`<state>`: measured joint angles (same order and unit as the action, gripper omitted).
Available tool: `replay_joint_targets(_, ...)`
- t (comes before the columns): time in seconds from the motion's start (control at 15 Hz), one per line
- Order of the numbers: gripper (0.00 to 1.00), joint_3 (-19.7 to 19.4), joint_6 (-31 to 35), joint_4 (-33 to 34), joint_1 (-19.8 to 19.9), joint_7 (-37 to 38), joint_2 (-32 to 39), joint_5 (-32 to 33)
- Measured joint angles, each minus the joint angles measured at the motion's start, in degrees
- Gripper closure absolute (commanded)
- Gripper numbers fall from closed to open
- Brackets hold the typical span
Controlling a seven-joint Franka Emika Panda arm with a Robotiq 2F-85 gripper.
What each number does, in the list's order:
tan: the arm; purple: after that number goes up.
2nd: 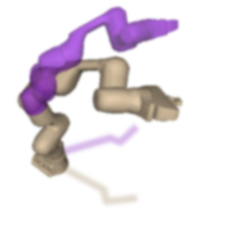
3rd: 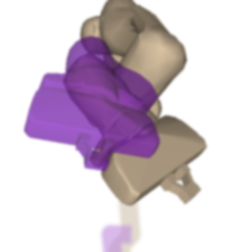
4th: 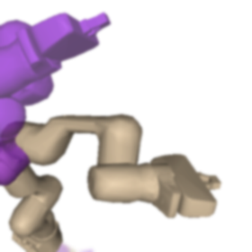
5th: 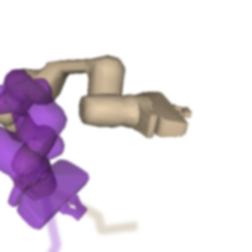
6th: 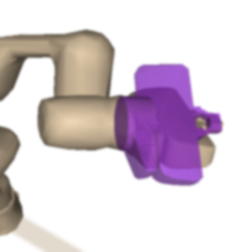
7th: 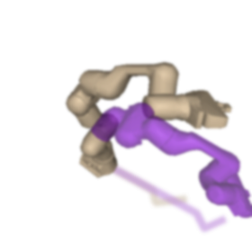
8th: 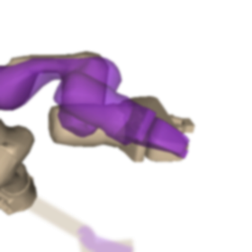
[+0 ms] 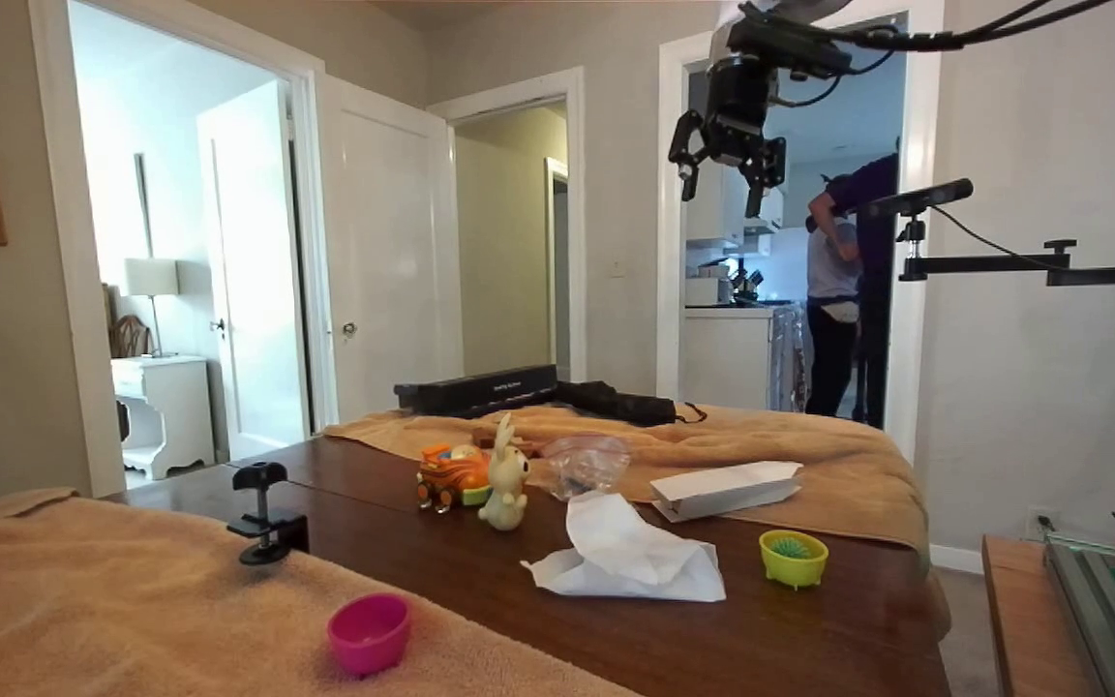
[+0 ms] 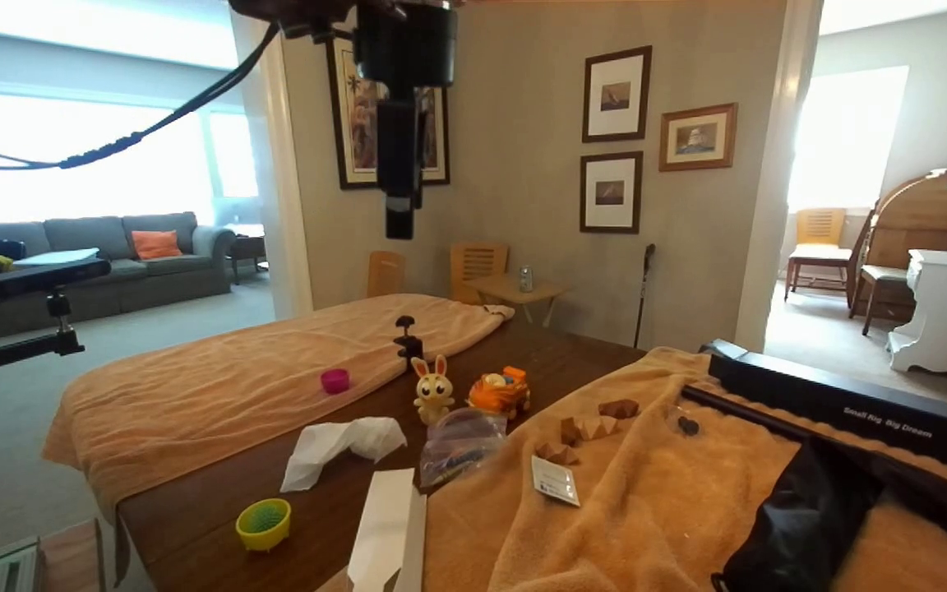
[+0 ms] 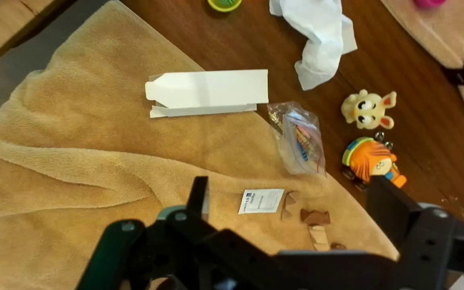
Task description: Remove the blue crayon from the clear plastic.
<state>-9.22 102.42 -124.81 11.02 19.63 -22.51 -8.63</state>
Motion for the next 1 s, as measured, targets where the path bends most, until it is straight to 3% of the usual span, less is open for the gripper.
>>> replay_joint_targets(0.2,0.50,-0.69,5.09,0.01,0.14,0.00,4.15,-1.87)
replay_joint_targets(0.67,0.98,2.81,10.65,0.08,-2.17,1.53,12.22,-2.47)
replay_joint_targets(1.0,1.00,3.40,10.78,0.04,-3.08,1.08,15.03,-2.57)
